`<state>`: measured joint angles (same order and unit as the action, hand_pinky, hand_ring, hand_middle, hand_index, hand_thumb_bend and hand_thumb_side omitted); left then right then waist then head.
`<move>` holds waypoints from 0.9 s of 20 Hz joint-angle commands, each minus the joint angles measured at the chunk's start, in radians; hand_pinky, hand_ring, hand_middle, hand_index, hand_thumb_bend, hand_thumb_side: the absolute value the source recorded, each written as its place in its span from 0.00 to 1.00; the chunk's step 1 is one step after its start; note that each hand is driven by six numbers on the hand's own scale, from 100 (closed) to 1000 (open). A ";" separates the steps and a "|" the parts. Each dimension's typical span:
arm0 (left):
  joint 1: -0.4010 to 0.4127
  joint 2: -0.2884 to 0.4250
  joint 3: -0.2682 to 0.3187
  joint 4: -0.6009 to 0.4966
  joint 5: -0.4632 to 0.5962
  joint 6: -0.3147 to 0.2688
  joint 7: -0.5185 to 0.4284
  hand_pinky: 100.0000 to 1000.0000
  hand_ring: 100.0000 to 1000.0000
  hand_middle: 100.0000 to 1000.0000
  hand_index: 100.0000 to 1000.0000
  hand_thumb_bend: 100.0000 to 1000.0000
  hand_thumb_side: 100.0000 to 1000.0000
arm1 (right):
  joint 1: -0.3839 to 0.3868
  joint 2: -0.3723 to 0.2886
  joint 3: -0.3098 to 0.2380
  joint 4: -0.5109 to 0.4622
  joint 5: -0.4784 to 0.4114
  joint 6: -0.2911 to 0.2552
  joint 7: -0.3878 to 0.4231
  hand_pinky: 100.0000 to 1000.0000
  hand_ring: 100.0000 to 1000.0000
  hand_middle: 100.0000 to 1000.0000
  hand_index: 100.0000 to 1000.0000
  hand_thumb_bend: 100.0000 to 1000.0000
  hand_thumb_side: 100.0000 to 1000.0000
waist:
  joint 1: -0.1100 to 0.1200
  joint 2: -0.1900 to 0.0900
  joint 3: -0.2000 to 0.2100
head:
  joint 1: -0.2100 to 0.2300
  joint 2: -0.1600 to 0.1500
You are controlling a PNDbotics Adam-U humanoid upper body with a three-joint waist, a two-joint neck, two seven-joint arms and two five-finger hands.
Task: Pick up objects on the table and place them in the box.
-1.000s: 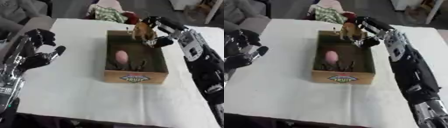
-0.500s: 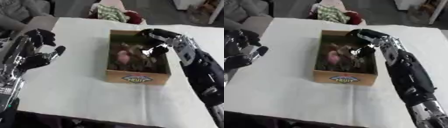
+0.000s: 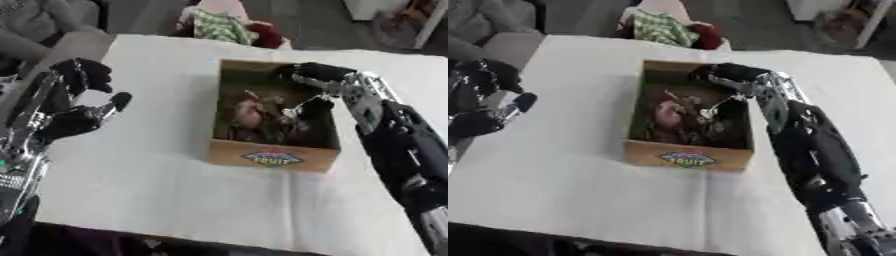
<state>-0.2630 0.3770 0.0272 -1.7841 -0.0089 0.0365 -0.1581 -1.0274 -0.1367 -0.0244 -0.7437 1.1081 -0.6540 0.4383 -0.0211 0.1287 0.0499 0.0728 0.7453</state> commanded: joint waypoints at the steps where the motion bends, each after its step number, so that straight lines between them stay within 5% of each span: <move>1: -0.006 0.012 0.004 -0.009 -0.001 0.000 -0.006 0.67 0.51 0.49 0.61 0.48 0.10 | -0.034 -0.053 -0.001 -0.047 -0.047 -0.014 0.005 0.90 0.94 0.92 0.95 0.12 0.25 | 0.001 -0.017 -0.002 | 0.006 -0.009; 10: 0.005 0.013 0.010 -0.007 -0.007 -0.002 -0.016 0.67 0.51 0.49 0.62 0.48 0.11 | -0.029 -0.138 0.013 -0.086 -0.129 -0.026 0.032 0.90 0.93 0.92 0.95 0.17 0.24 | 0.000 -0.020 -0.011 | 0.019 -0.007; 18: 0.017 0.013 0.017 -0.003 -0.013 -0.004 -0.014 0.67 0.50 0.48 0.62 0.47 0.11 | 0.021 -0.216 -0.011 -0.175 -0.246 -0.023 -0.033 0.85 0.89 0.85 0.92 0.07 0.10 | 0.002 -0.013 -0.017 | 0.030 -0.008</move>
<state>-0.2398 0.3770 0.0336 -1.7789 -0.0181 0.0338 -0.1731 -0.9894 -0.3121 -0.0232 -0.8822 0.8879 -0.6759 0.4184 -0.0219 0.1283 0.0342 0.0981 0.7453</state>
